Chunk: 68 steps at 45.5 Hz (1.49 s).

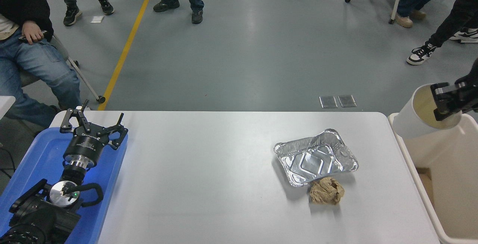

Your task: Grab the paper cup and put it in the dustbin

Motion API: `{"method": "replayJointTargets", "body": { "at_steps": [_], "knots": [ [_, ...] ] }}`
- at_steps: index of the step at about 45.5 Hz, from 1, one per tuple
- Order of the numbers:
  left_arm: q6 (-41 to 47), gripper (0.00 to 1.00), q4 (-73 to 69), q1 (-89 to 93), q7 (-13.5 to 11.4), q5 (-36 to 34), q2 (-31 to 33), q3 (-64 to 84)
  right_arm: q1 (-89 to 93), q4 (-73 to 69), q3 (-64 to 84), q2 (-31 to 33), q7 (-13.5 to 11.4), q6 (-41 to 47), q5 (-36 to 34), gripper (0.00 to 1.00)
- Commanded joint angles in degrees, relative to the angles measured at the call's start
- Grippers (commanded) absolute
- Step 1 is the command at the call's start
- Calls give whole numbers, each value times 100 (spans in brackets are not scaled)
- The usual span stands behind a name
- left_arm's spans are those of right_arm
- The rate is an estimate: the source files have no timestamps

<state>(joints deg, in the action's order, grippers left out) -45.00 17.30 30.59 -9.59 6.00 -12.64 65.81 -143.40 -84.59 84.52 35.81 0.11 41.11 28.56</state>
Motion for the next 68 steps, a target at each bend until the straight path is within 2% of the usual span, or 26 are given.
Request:
{"method": "replayJointTargets", "body": {
  "at_steps": [1,11,16,22,26,28,40,56,57,58,59,61,63,68],
  "knots": [
    [0,99,1,0,1,-2,-1,2,1532,1488,30,875,24,-936,976,0],
    [0,99,1,0,1,-2,-1,2,3624,2824,-215,1253,68,-2475,933,0],
    [0,99,1,0,1,-2,-1,2,4880,3343,-979,1438,51,-2932,810,0],
    [0,99,1,0,1,-2,-1,2,6568,4054,-2227,1368,16,-3231,485,0],
    [0,99,1,8,1,-2,-1,2,7561,4591,-3036,1113,7,-3337,353,0],
    [0,99,1,8,1,-2,-1,2,8297,5159,-3666,790,-2,-3398,274,0],
    [0,99,1,8,1,-2,8,2,10208,6911,-5471,-416,-37,-3443,-8,0],
    [0,99,1,17,1,-2,7,2,10411,6903,-5753,-751,-90,-3742,-34,0],
    [0,99,1,17,1,-2,8,2,10429,6903,-5753,-759,-99,-3742,-34,19],
    [0,99,1,17,1,-2,8,2,10438,6912,-5762,-768,-107,-3768,-34,49],
    [0,99,1,17,1,-2,8,2,10438,6895,-5788,-777,-116,-3785,-43,67],
    [0,99,1,9,1,-2,-1,2,10438,6895,-5823,-795,-116,-3786,-69,73],
    [0,99,1,17,1,-2,8,2,10438,6895,-5832,-795,-116,-3786,-104,100],
    [0,99,1,17,1,-2,8,2,10429,6895,-5824,-795,-125,-3786,-131,100]
  ]
}}
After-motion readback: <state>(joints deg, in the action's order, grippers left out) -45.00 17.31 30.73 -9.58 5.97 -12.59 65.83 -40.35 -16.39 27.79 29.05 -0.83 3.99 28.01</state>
